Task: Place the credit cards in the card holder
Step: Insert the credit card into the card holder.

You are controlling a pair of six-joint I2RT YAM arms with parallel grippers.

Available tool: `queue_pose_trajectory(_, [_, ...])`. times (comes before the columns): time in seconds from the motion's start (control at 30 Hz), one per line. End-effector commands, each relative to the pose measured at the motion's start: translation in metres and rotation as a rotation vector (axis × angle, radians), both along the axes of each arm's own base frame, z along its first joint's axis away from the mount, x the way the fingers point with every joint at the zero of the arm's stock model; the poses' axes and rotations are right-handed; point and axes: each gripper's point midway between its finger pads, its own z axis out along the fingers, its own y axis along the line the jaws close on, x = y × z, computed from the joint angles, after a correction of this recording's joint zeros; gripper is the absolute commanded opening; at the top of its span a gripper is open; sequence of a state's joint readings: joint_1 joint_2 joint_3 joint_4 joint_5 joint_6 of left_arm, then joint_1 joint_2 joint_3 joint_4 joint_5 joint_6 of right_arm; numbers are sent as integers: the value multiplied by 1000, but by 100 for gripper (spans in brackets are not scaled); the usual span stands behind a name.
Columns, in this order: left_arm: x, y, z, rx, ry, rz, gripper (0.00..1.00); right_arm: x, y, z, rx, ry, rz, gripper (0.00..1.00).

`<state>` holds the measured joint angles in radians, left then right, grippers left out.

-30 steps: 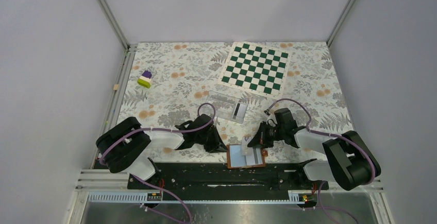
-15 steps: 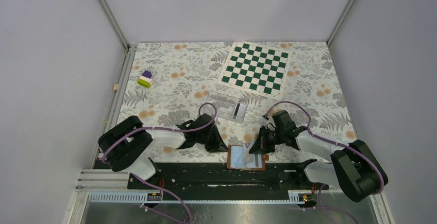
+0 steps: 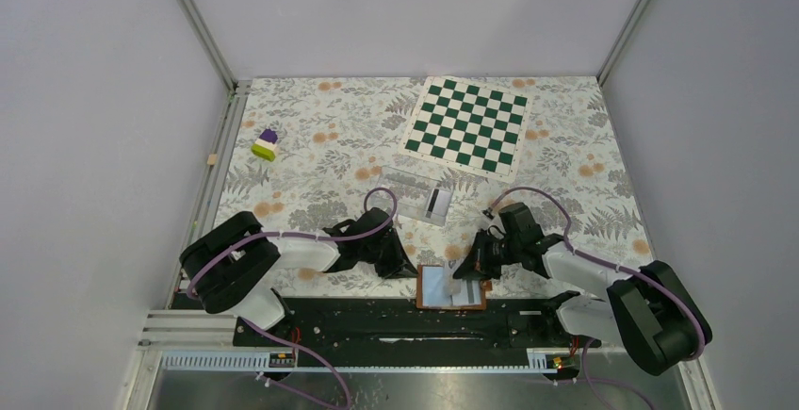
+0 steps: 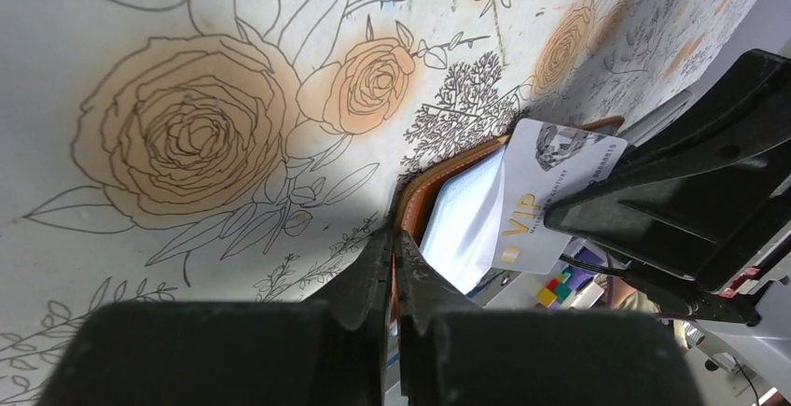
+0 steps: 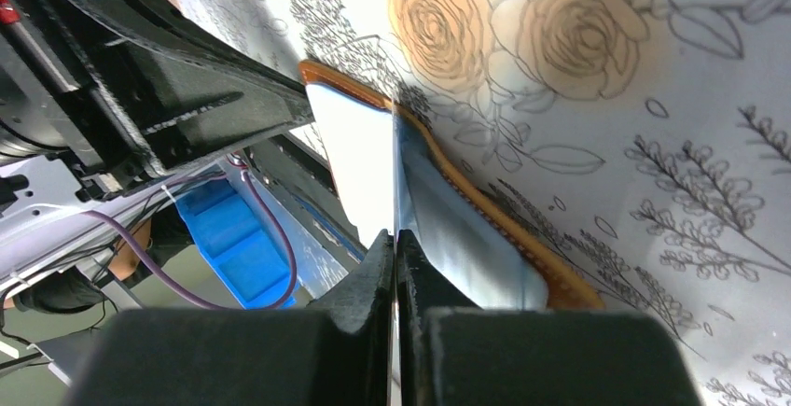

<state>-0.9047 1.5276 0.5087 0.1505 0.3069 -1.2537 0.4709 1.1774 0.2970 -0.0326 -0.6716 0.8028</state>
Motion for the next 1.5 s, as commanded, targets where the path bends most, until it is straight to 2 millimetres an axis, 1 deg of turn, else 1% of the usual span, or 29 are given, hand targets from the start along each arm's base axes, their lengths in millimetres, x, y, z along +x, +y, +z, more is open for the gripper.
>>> queue_pose_trajectory(0.0, [6, -6, 2, 3, -26, -4, 3, 18, 11, 11, 61, -82, -35, 0])
queue_pose_trajectory(0.1, [7, -5, 3, 4, -31, -2, 3, 23, 11, 7, 49, -95, -50, 0])
queue_pose_trajectory(0.27, [6, -5, 2, 2, -32, -5, 2, 25, 6, -3, 14, -106, -74, 0])
queue_pose_trajectory(0.57, [6, -5, 2, 1, -32, -4, 0, 23, -9, -1, -59, -153, -101, 0])
queue_pose_trajectory(0.63, [6, -5, 2, 1, -32, -3, 0, 16, -12, -5, -75, -117, -98, 0])
queue_pose_trajectory(0.83, [6, -6, 2, 0, -32, -6, 0, 0, -11, -15, -71, -15, -68, 0])
queue_pose_trajectory(0.97, [6, -6, 2, 1, -29, -8, 0, -9, -9, -15, -52, 45, -49, 0])
queue_pose_trajectory(1.1, [6, -7, 2, 2, -27, -9, 0, -20, -12, -16, -67, 99, -41, 0])
queue_pose_trajectory(1.33, [7, -7, 1, 6, -29, -11, 0, -29, -19, -11, -105, 128, -29, 0])
queue_pose_trajectory(1.47, [7, -7, 1, 6, -30, -11, 0, -33, -20, -17, -114, 157, -19, 0])
